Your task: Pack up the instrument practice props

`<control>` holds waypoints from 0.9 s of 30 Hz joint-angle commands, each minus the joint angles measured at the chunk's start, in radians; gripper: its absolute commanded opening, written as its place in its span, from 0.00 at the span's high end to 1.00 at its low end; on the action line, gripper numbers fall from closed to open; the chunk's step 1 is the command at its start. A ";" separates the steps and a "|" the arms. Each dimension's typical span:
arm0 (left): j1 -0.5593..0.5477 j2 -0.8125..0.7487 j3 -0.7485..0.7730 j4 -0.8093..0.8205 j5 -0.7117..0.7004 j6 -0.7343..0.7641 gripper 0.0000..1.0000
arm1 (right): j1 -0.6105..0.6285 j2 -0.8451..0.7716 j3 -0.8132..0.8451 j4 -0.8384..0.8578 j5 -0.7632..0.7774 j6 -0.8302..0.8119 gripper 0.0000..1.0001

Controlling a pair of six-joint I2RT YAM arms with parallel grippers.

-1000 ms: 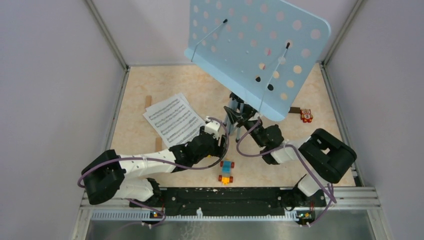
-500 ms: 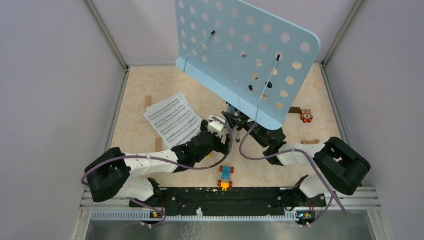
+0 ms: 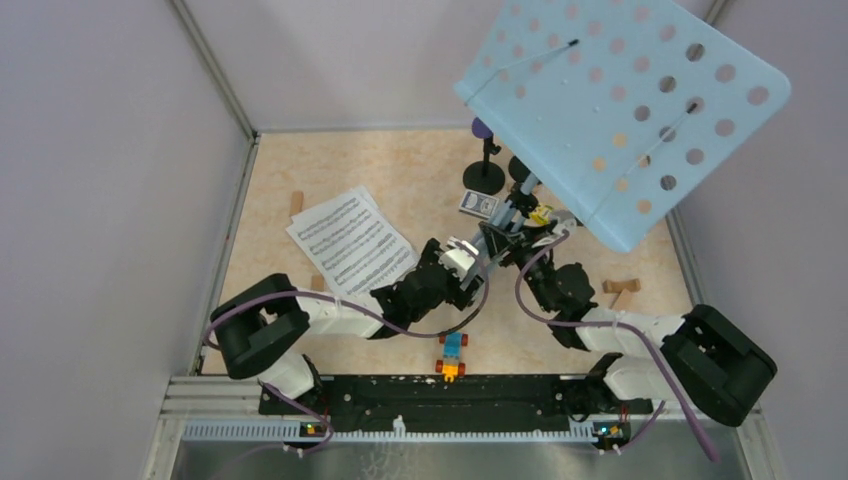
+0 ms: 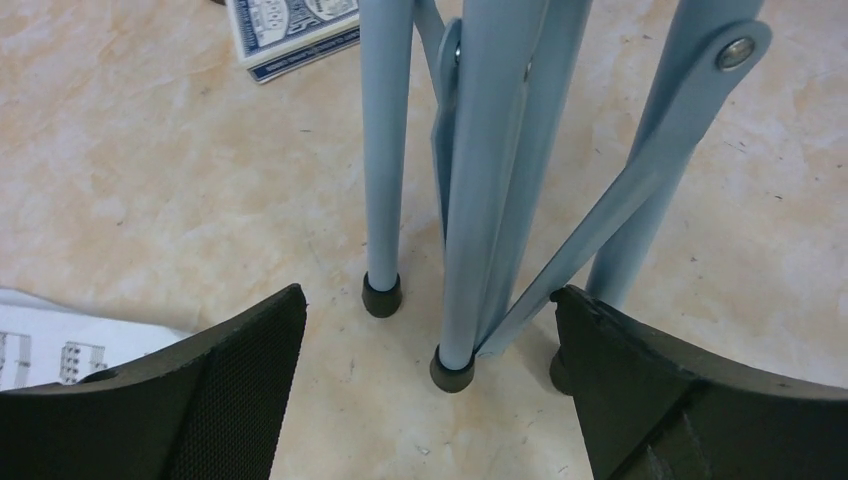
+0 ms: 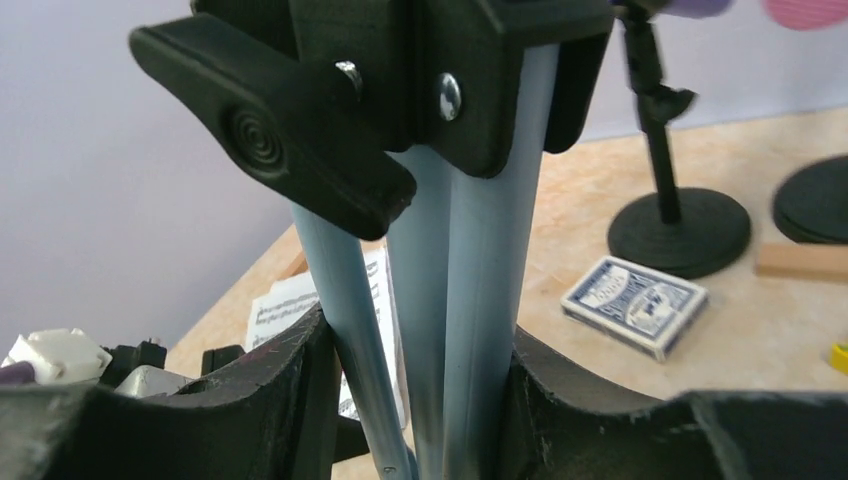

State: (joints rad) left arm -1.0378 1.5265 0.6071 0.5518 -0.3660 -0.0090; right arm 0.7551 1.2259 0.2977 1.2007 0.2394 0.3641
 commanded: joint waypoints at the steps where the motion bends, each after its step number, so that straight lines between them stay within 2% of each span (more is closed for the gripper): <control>1: 0.006 0.056 0.073 0.086 0.051 0.028 0.03 | 0.013 -0.123 -0.046 0.195 0.033 0.111 1.00; 5: 0.006 0.079 0.090 0.089 0.138 -0.011 0.11 | 0.013 -0.136 -0.131 0.332 0.055 0.109 1.00; 9: 0.006 0.118 0.133 0.017 0.159 -0.038 0.31 | 0.013 -0.141 -0.219 0.451 0.078 0.124 1.00; 12: 0.006 0.143 0.168 -0.037 0.171 -0.050 0.43 | 0.013 -0.160 -0.272 0.462 0.121 0.136 1.00; 17: 0.006 0.178 0.192 -0.080 0.200 -0.069 0.60 | 0.013 -0.240 -0.344 0.389 0.208 0.136 1.00; 22: 0.005 0.191 0.195 -0.088 0.207 -0.083 0.77 | 0.013 -0.351 -0.368 0.213 0.304 0.144 1.00; 27: 0.006 0.206 0.217 -0.130 0.165 -0.078 0.88 | 0.013 -0.416 -0.384 0.070 0.393 0.181 1.00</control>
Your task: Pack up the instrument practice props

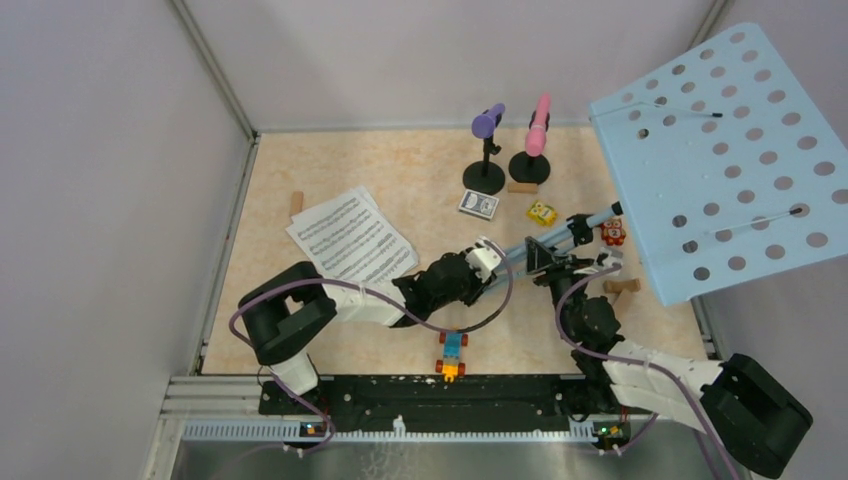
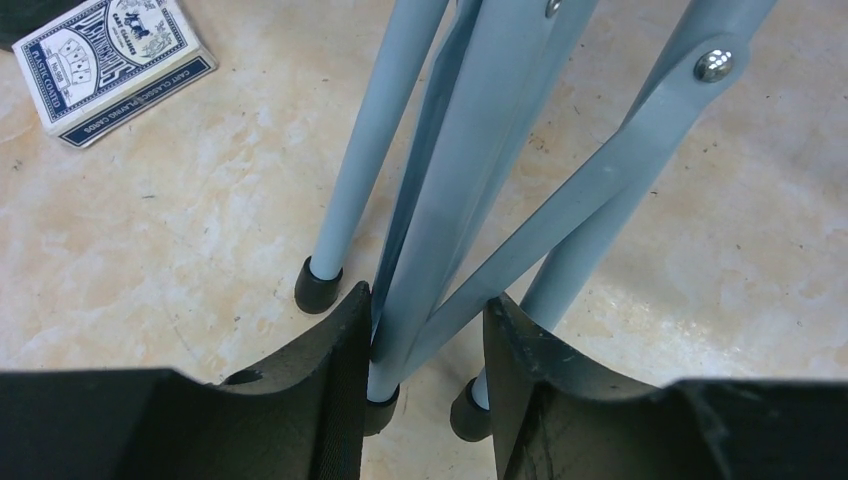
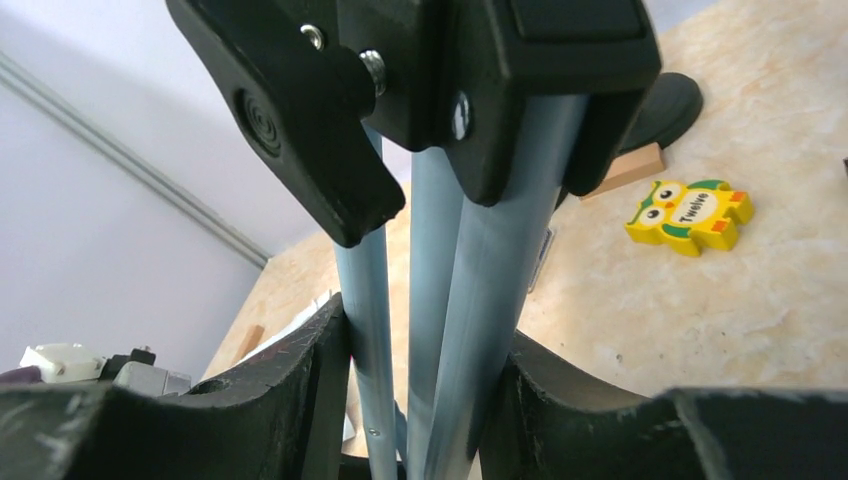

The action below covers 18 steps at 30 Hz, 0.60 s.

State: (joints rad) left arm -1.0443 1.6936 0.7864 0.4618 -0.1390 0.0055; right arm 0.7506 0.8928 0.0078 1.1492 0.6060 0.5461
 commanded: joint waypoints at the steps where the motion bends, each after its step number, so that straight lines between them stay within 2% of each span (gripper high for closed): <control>1: 0.014 0.042 0.045 -0.050 -0.075 -0.092 0.89 | 0.018 -0.091 -0.083 0.083 0.045 0.009 1.00; 6: 0.015 0.057 0.104 -0.118 -0.092 -0.081 1.00 | 0.017 -0.095 -0.019 -0.044 0.070 0.024 1.00; 14: 0.014 0.049 0.137 -0.158 -0.107 -0.084 1.00 | 0.012 -0.079 0.046 -0.170 0.108 0.132 1.00; 18: 0.014 0.049 0.148 -0.184 -0.114 -0.088 1.00 | -0.025 -0.079 0.102 -0.358 0.109 0.255 1.00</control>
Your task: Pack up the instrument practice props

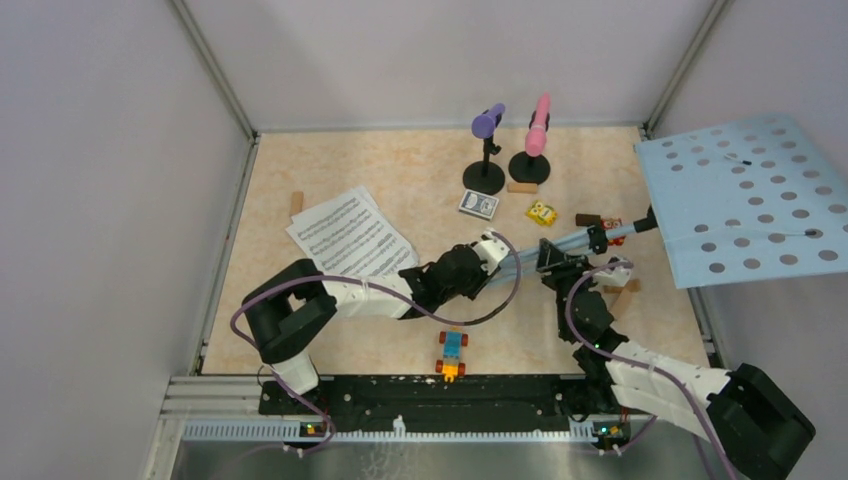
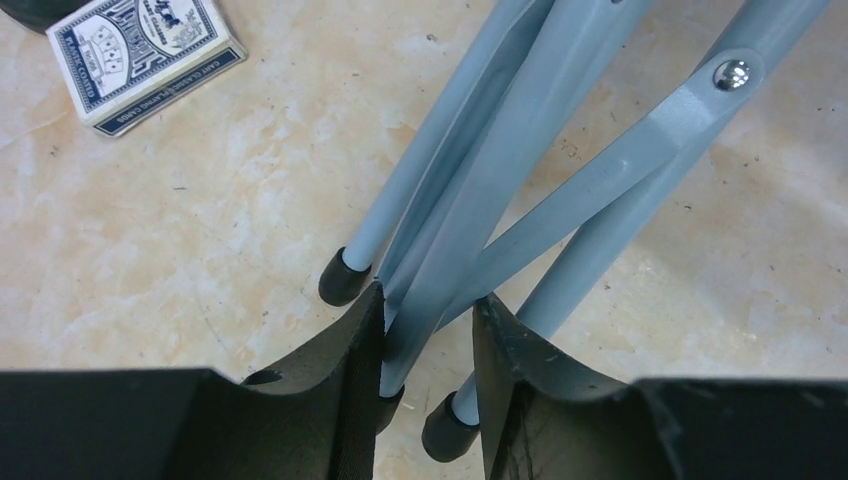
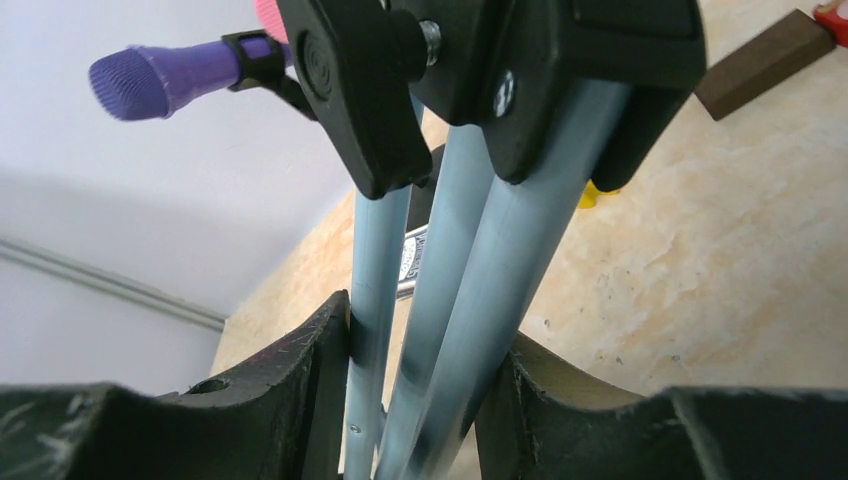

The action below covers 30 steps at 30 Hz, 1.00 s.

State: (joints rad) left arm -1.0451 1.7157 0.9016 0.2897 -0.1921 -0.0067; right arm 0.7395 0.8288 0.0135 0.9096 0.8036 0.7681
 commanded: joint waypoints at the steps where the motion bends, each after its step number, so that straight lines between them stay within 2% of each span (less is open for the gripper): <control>1: 0.014 0.025 0.035 -0.022 -0.062 -0.078 1.00 | -0.029 -0.008 0.111 -0.156 -0.102 0.057 1.00; 8: 0.015 0.006 0.018 -0.040 -0.100 -0.087 1.00 | -0.133 0.115 0.136 -0.074 -0.303 0.112 1.00; 13: 0.015 0.005 0.014 -0.061 -0.141 -0.088 1.00 | -0.143 0.199 0.149 -0.007 -0.330 0.157 1.00; 21: 0.015 -0.010 0.026 -0.121 -0.221 -0.090 1.00 | -0.187 0.313 0.209 -0.107 -0.377 0.303 1.00; 24: 0.015 -0.005 0.049 -0.163 -0.252 -0.096 1.00 | -0.201 0.375 0.217 -0.094 -0.414 0.337 1.00; 28: 0.015 0.014 0.071 -0.201 -0.271 -0.100 1.00 | -0.208 0.465 0.220 -0.033 -0.465 0.349 0.90; 30: 0.015 0.025 0.078 -0.214 -0.273 -0.108 1.00 | -0.210 0.502 0.221 -0.015 -0.484 0.350 0.80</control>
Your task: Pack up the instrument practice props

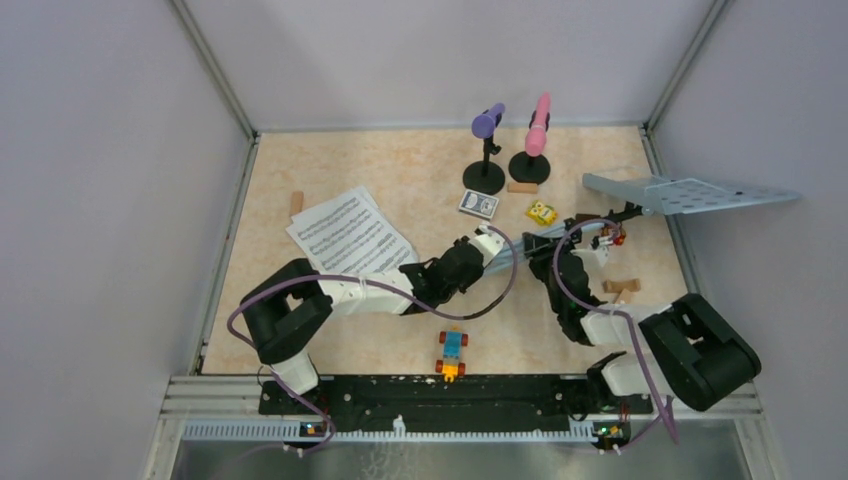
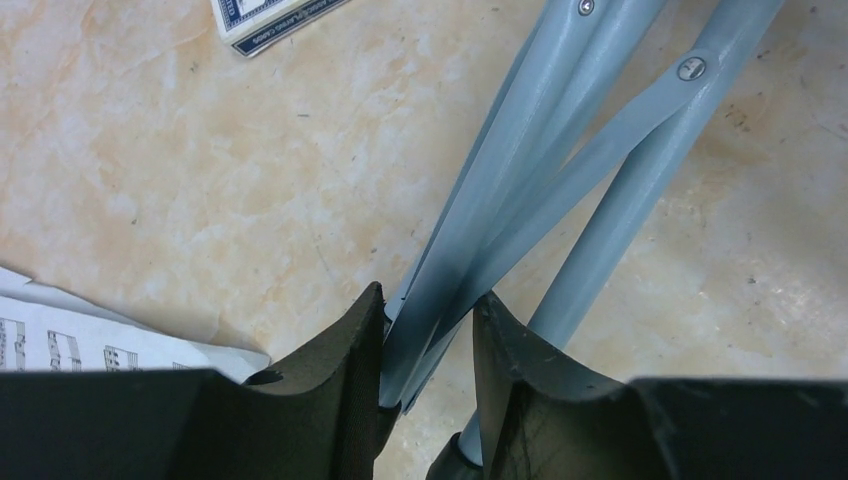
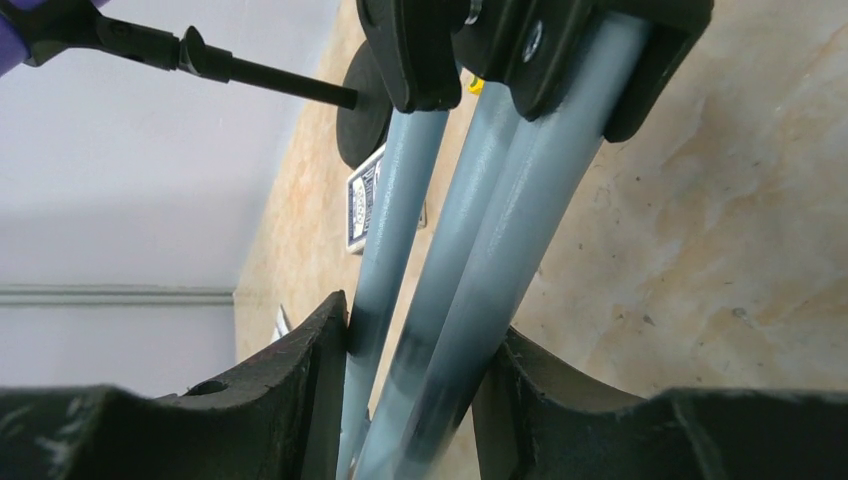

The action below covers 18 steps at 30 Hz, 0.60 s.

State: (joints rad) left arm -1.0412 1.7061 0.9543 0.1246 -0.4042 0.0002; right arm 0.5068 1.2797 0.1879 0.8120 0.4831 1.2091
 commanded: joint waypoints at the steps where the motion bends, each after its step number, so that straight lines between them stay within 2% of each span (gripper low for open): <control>1: 0.011 0.039 0.028 -0.054 -0.060 -0.118 1.00 | 0.022 0.058 0.044 0.084 -0.167 -0.090 0.75; 5: 0.010 0.049 0.022 -0.063 -0.070 -0.133 1.00 | 0.022 0.035 0.039 0.029 -0.169 -0.084 0.45; 7: 0.011 0.050 0.021 -0.067 -0.074 -0.139 1.00 | 0.022 -0.010 0.058 -0.079 -0.165 -0.079 0.32; 9: 0.011 0.052 0.023 -0.071 -0.080 -0.148 1.00 | 0.022 -0.064 0.098 -0.280 -0.161 -0.077 0.25; 12: 0.012 0.060 0.027 -0.081 -0.092 -0.170 1.00 | 0.022 -0.138 0.154 -0.508 -0.165 -0.071 0.22; 18: 0.012 0.080 0.044 -0.090 -0.082 -0.207 0.98 | 0.022 -0.259 0.233 -0.840 -0.193 -0.099 0.20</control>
State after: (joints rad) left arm -1.0431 1.7561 0.9710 0.0372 -0.4583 -0.0738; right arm 0.5209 1.0950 0.3561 0.2604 0.3153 1.1469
